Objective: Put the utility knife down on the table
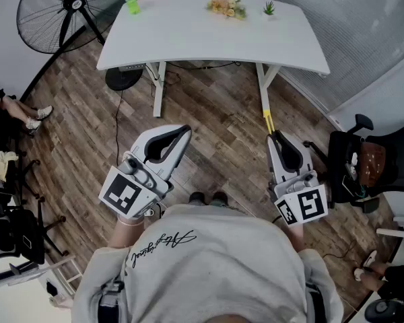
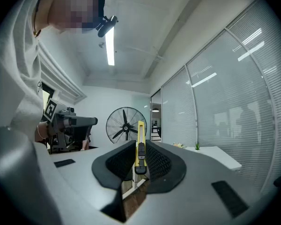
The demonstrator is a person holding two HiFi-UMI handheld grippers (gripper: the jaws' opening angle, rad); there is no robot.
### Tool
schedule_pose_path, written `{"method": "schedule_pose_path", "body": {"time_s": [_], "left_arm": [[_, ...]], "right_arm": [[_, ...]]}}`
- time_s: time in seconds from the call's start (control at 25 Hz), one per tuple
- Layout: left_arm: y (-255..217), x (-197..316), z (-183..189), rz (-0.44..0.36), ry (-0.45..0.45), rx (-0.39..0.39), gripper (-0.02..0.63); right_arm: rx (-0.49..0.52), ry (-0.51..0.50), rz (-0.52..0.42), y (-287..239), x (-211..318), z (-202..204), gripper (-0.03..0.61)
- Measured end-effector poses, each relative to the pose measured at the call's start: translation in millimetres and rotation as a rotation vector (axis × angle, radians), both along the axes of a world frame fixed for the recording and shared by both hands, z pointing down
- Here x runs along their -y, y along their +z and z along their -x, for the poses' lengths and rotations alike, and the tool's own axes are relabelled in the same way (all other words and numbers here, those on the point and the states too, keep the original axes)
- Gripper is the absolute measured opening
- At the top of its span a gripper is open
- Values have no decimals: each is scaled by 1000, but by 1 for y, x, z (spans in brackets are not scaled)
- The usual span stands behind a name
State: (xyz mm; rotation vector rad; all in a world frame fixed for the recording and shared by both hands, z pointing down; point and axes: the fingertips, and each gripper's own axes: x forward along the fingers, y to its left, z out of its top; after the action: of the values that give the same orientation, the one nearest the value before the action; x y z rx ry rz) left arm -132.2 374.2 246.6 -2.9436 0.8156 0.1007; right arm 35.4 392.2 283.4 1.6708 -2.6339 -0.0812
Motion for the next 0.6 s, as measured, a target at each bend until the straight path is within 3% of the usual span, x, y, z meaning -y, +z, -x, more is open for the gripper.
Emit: {"method": "schedule_pose_path", "body": {"time_s": [0.6], "left_arm": [[6, 9, -1, -8, 5, 17, 0]], "right_arm": [[-28, 4, -6, 5, 10, -3, 66]]}}
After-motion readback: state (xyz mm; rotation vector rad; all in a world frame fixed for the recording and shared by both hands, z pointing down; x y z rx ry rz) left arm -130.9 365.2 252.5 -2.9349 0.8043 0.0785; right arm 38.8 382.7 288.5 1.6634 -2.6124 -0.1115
